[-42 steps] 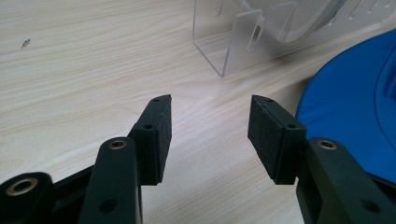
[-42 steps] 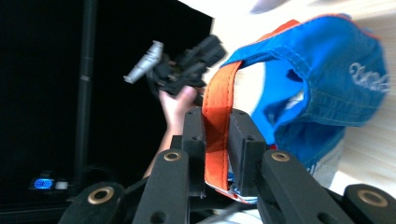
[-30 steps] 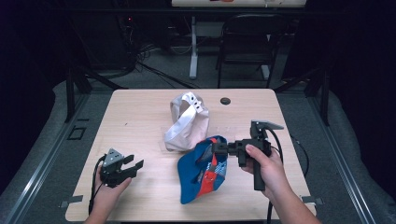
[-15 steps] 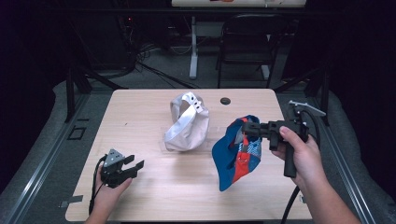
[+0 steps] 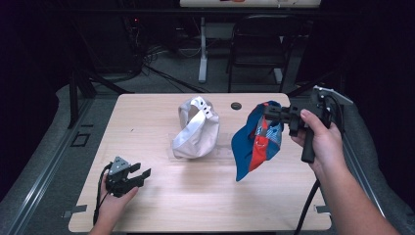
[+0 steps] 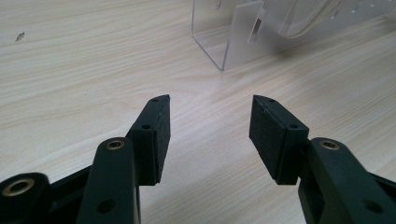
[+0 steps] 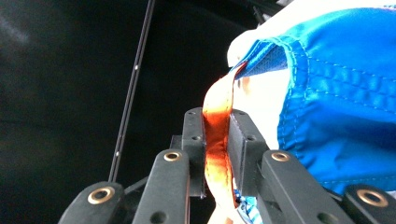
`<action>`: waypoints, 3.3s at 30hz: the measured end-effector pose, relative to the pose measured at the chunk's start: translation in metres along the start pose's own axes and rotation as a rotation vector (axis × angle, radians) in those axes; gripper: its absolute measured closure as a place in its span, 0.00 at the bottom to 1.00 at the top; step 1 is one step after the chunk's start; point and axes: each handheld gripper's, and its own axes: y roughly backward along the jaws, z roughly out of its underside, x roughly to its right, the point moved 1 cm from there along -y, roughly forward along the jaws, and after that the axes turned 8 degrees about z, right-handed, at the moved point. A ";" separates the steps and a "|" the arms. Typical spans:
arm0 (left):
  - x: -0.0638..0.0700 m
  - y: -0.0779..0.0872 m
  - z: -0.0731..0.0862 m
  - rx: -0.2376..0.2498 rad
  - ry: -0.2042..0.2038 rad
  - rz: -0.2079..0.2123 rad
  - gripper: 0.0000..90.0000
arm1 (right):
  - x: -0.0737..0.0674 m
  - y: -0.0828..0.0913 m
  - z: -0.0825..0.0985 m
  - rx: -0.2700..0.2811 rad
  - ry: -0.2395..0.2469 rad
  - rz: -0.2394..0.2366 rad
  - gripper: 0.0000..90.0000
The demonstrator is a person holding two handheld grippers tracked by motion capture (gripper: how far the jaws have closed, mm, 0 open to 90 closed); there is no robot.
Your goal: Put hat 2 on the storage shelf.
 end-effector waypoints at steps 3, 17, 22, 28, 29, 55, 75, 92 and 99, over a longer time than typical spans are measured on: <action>0.000 0.000 0.000 0.001 0.000 0.000 0.54 | -0.007 -0.002 -0.010 0.019 0.004 0.019 0.87; -0.001 -0.001 0.001 0.000 0.004 0.005 0.54 | -0.016 -0.034 -0.046 0.040 -0.022 0.078 0.87; -0.002 -0.001 0.001 -0.001 0.006 0.007 0.54 | -0.015 -0.040 -0.054 0.033 -0.034 0.094 0.87; -0.002 -0.001 0.000 -0.007 -0.001 0.008 0.54 | -0.012 -0.043 -0.059 0.024 -0.028 0.120 0.87; -0.002 -0.001 0.000 -0.008 -0.003 0.009 0.54 | -0.011 -0.044 -0.060 0.026 -0.030 0.131 0.87; -0.002 -0.003 0.001 -0.007 -0.003 0.005 0.54 | 0.027 -0.074 -0.049 -0.017 -0.057 0.193 0.86; -0.001 -0.003 0.000 -0.003 -0.005 0.008 0.54 | 0.032 -0.068 -0.044 -0.015 -0.033 0.219 0.86; -0.002 -0.003 0.001 -0.002 -0.004 0.008 0.54 | 0.030 -0.061 -0.042 -0.008 -0.002 0.243 0.83; -0.001 -0.003 0.001 -0.002 -0.003 0.009 0.54 | 0.027 -0.051 -0.042 0.013 0.031 0.272 0.74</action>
